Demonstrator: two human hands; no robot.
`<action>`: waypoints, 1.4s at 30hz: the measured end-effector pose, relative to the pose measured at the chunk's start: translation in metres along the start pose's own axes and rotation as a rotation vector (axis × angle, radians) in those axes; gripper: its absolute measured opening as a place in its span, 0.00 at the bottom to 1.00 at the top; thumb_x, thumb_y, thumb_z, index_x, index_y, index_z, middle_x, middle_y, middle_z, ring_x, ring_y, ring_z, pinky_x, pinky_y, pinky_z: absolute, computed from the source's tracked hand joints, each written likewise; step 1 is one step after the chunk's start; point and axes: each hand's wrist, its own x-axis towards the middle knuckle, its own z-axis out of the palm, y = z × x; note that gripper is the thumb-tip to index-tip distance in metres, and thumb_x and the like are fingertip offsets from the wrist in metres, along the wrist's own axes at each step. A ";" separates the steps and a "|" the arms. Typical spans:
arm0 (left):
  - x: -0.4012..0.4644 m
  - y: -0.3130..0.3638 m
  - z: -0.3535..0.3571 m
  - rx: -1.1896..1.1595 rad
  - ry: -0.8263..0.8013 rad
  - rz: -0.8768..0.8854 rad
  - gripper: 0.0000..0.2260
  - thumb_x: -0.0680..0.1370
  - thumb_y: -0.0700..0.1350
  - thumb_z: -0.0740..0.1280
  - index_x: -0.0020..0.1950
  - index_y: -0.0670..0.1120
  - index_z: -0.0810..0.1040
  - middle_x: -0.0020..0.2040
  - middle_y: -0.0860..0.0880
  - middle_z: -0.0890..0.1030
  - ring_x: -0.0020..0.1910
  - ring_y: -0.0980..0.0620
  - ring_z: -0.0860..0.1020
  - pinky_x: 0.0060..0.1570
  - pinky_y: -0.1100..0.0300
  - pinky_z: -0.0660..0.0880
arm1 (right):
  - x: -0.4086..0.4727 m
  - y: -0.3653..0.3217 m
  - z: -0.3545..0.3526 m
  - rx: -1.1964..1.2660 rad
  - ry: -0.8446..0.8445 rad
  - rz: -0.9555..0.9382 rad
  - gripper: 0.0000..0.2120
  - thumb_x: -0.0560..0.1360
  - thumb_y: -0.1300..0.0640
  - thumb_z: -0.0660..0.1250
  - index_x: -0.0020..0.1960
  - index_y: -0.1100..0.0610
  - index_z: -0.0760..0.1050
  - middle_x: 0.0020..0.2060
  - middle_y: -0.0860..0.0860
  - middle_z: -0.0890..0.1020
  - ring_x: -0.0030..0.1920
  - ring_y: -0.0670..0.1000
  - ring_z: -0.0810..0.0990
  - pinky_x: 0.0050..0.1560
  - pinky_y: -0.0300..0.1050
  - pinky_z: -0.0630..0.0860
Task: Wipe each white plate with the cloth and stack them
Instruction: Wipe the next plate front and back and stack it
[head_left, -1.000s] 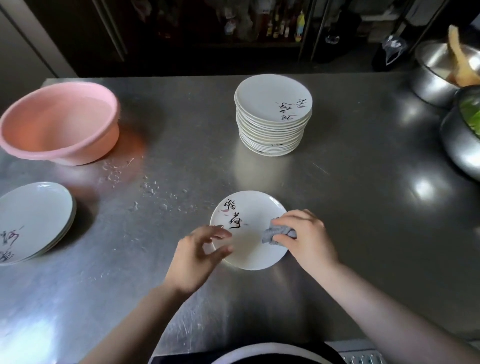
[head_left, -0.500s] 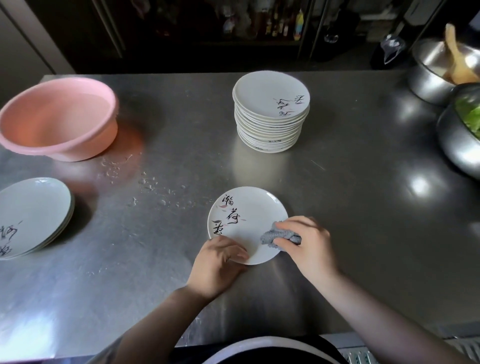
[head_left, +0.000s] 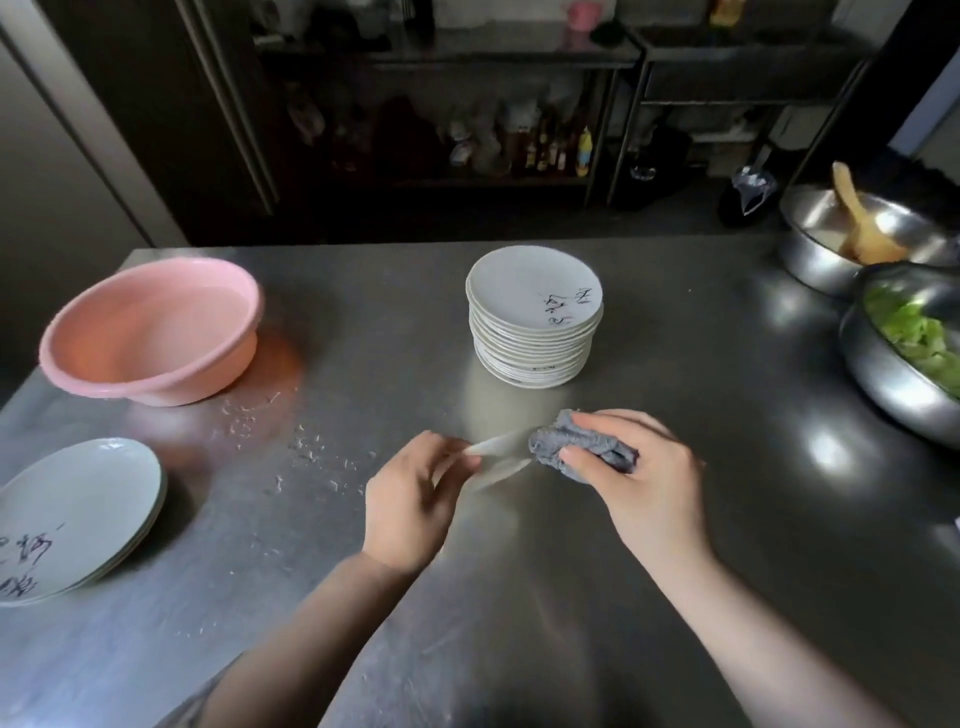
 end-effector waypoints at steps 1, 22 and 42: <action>0.008 0.006 -0.005 -0.113 0.005 -0.114 0.08 0.76 0.52 0.71 0.43 0.48 0.79 0.41 0.56 0.82 0.42 0.56 0.79 0.43 0.64 0.73 | 0.007 -0.011 0.000 0.048 0.006 -0.010 0.14 0.66 0.62 0.77 0.49 0.50 0.84 0.47 0.41 0.82 0.50 0.42 0.80 0.52 0.33 0.74; 0.075 0.072 -0.057 -1.200 0.159 -0.614 0.15 0.81 0.45 0.64 0.57 0.35 0.80 0.53 0.38 0.82 0.49 0.44 0.80 0.52 0.51 0.73 | 0.086 -0.113 0.033 -0.138 -0.005 -0.293 0.14 0.70 0.57 0.75 0.55 0.52 0.81 0.54 0.44 0.79 0.57 0.47 0.76 0.55 0.35 0.69; 0.117 0.144 -0.133 -1.481 0.309 -0.362 0.19 0.79 0.44 0.64 0.31 0.45 0.85 0.30 0.53 0.82 0.27 0.62 0.79 0.27 0.70 0.74 | 0.105 -0.184 -0.011 -0.244 0.177 -0.940 0.14 0.68 0.64 0.73 0.53 0.56 0.83 0.53 0.52 0.80 0.55 0.54 0.76 0.56 0.41 0.73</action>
